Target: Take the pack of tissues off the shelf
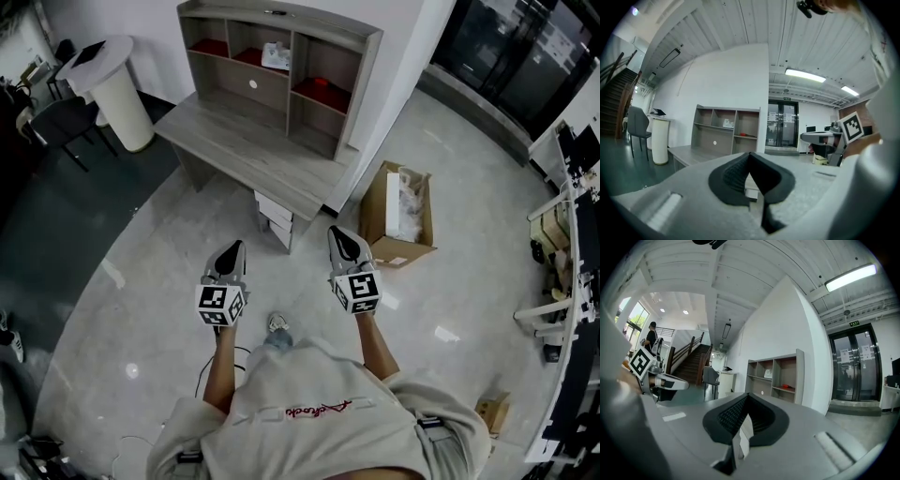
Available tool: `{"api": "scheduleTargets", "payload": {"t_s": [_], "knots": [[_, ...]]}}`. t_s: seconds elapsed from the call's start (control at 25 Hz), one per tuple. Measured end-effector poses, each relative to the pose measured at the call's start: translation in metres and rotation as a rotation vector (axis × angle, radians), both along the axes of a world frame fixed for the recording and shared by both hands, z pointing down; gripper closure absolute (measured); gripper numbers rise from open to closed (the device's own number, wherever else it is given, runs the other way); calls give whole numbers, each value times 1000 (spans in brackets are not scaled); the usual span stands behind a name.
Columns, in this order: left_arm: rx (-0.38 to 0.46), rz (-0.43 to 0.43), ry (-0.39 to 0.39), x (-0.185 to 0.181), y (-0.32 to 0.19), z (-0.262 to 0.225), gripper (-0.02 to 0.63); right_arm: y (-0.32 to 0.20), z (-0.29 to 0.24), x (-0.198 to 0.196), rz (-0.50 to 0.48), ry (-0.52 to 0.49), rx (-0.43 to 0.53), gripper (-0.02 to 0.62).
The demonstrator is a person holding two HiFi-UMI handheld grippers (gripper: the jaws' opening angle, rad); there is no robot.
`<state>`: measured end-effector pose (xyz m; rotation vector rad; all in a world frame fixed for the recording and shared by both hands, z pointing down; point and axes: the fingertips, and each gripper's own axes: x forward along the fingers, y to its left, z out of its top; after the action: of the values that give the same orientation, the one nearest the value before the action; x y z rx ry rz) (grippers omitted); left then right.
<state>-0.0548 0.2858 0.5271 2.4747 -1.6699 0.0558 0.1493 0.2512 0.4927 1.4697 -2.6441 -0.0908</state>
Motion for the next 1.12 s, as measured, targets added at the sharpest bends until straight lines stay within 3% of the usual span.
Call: {"api": "scheduleTargets", "payload": {"t_s": [0.48, 1.12], "knots": [[13, 37, 9, -42, -124, 0, 607, -116, 2, -47, 24, 30, 11, 589], [-33, 44, 24, -53, -176, 22, 607, -163, 29, -56, 37, 59, -46, 589]]}}
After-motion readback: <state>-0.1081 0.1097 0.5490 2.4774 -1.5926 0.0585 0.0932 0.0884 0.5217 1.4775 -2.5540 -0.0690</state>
